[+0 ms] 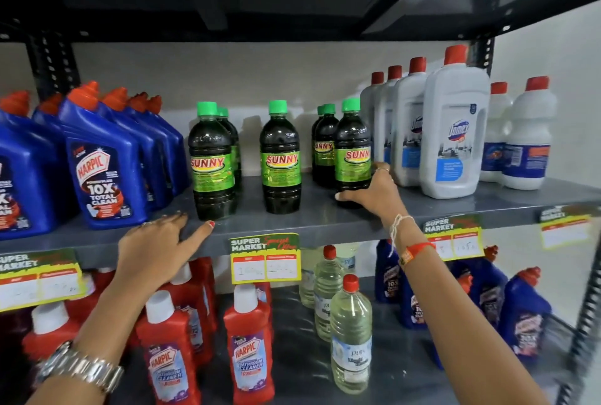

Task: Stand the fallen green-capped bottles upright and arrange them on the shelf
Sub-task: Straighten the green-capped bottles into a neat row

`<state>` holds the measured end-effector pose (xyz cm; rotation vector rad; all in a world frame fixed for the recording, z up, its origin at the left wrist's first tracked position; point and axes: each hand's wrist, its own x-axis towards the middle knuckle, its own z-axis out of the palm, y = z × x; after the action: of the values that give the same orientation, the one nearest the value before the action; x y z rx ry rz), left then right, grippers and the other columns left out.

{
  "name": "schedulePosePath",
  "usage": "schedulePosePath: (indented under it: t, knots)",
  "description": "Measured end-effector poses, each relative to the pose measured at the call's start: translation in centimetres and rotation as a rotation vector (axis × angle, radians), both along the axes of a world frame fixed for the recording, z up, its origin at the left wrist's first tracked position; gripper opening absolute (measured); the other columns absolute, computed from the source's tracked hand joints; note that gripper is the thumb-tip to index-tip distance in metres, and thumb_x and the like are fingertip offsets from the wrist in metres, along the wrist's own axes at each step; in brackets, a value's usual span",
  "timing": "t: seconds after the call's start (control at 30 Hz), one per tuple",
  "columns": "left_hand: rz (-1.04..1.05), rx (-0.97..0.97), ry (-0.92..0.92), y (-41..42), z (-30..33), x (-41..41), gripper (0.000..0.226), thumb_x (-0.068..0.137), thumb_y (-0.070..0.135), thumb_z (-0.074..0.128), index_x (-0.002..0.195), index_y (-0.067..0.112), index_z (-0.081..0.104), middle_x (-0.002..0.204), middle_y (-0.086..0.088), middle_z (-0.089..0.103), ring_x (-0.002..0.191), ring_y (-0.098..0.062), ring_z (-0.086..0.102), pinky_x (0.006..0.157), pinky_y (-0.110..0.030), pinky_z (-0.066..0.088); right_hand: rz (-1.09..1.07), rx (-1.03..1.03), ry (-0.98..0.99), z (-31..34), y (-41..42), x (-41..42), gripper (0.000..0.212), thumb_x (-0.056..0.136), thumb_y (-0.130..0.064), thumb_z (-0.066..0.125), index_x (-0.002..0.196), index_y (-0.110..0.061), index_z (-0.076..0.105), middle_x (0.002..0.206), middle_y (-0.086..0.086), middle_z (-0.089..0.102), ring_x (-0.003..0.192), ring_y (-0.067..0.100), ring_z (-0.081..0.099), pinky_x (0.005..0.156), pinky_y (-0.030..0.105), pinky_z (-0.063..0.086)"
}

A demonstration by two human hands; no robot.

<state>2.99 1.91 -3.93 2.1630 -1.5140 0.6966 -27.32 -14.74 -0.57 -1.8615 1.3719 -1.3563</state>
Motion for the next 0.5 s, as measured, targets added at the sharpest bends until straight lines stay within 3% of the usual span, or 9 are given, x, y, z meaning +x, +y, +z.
schedulePosePath:
  t: [0.13,0.23,0.37,0.5]
  knots:
    - [0.019,-0.037,0.031,0.1,0.0,-0.4,0.071,0.080,0.068,0.030,0.127,0.020,0.055,0.135,-0.001,0.054,0.118,-0.027,0.054,0.085,-0.039,0.045,0.087,0.093,-0.074,0.3,-0.7,0.1,0.100,0.058,-0.017,0.088,0.135,-0.002,0.027,0.131,0.014,0.053,0.124,0.028,0.048,0.105,0.036,0.038]
    - [0.026,-0.050,0.039,0.1,0.0,-0.7,0.070,0.080,0.067,0.032,0.126,0.020,0.056,0.134,-0.001,0.055,0.116,-0.029,0.055,0.083,-0.038,0.045,0.073,0.095,-0.084,0.2,-0.9,0.2,0.098,0.057,-0.018,0.088,0.135,-0.005,0.029,0.129,0.013,0.055,0.120,0.027,0.050,0.101,0.033,0.040]
    - [0.029,-0.051,0.034,0.3,0.1,-0.8,0.073,0.078,0.068,0.029,0.125,0.019,0.057,0.133,-0.002,0.056,0.113,-0.030,0.057,0.080,-0.038,0.046,-0.026,0.035,0.016,0.4,-0.5,0.8,0.093,0.051,-0.031,0.090,0.121,-0.004,0.035,0.122,0.014,0.057,0.114,0.031,0.055,0.094,0.035,0.043]
    - [0.028,-0.053,0.042,0.5,0.2,-1.1,0.071,0.079,0.067,0.030,0.123,0.019,0.059,0.131,-0.002,0.059,0.112,-0.030,0.058,0.080,-0.038,0.047,-0.127,0.001,0.145,1.1,0.0,2.0,0.109,0.046,-0.044,0.089,0.125,0.001,0.029,0.121,0.018,0.059,0.112,0.035,0.057,0.090,0.041,0.049]
